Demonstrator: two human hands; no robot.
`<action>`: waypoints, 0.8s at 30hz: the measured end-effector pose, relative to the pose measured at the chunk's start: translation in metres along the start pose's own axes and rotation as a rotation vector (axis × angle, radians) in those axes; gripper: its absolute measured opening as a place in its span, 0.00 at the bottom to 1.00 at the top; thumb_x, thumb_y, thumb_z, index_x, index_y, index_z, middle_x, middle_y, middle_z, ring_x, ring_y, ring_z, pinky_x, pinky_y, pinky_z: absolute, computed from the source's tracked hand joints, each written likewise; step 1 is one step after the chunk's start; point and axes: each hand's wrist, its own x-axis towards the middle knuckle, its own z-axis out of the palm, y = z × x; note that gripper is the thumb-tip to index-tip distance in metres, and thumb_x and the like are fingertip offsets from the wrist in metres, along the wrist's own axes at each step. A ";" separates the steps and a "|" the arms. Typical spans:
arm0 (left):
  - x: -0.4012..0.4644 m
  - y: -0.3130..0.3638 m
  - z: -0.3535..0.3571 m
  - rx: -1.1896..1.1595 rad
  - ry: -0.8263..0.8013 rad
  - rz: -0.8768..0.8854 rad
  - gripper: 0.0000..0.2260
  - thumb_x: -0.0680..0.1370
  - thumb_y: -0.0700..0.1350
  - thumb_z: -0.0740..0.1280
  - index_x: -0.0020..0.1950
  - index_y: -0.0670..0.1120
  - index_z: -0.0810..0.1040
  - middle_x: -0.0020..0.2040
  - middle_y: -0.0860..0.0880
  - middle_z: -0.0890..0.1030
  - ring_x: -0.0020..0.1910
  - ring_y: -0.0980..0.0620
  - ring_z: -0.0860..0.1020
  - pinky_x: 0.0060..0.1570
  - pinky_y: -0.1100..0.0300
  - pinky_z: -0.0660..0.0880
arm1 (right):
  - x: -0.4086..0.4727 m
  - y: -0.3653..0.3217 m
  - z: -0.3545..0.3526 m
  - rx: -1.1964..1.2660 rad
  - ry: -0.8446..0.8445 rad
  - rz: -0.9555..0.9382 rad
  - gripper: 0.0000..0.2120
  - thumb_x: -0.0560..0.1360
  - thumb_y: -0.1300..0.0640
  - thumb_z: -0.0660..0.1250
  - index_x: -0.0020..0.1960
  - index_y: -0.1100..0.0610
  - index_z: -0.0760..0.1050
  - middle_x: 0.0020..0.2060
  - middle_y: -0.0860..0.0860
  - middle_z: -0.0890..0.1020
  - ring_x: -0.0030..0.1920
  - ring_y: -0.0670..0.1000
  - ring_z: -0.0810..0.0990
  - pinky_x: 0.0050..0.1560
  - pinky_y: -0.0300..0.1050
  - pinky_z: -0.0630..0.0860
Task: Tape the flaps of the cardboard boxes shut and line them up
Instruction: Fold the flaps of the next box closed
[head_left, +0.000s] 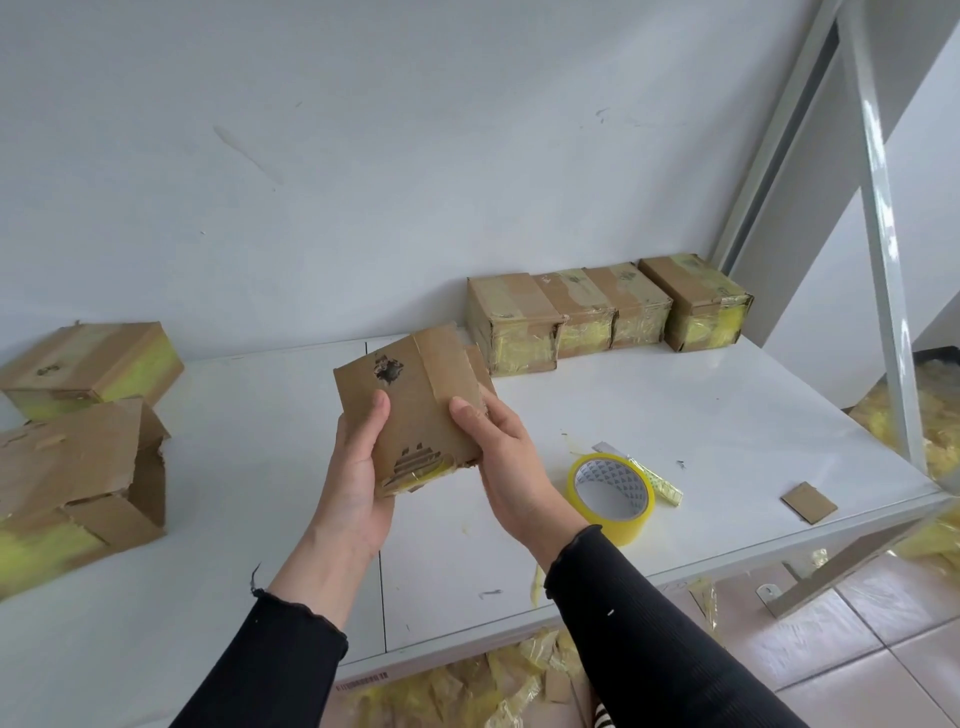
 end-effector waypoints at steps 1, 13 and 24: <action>0.000 0.001 0.000 -0.001 0.008 0.007 0.33 0.72 0.63 0.73 0.74 0.53 0.72 0.65 0.43 0.82 0.59 0.40 0.82 0.40 0.51 0.77 | 0.000 0.000 -0.001 -0.087 0.042 -0.060 0.12 0.81 0.53 0.66 0.63 0.44 0.80 0.57 0.48 0.84 0.58 0.47 0.82 0.54 0.42 0.79; 0.001 0.000 0.003 0.078 0.026 0.105 0.27 0.76 0.57 0.73 0.73 0.57 0.69 0.63 0.51 0.83 0.58 0.48 0.84 0.40 0.56 0.82 | 0.003 0.007 -0.008 -0.218 0.064 0.009 0.26 0.84 0.55 0.64 0.81 0.48 0.62 0.73 0.45 0.74 0.71 0.45 0.74 0.70 0.45 0.73; 0.004 -0.026 0.000 0.193 0.013 0.081 0.33 0.79 0.63 0.66 0.82 0.62 0.58 0.73 0.57 0.77 0.67 0.52 0.79 0.64 0.47 0.77 | -0.002 0.017 0.004 -0.028 0.101 0.161 0.21 0.87 0.52 0.58 0.79 0.50 0.67 0.68 0.46 0.80 0.69 0.44 0.77 0.73 0.47 0.70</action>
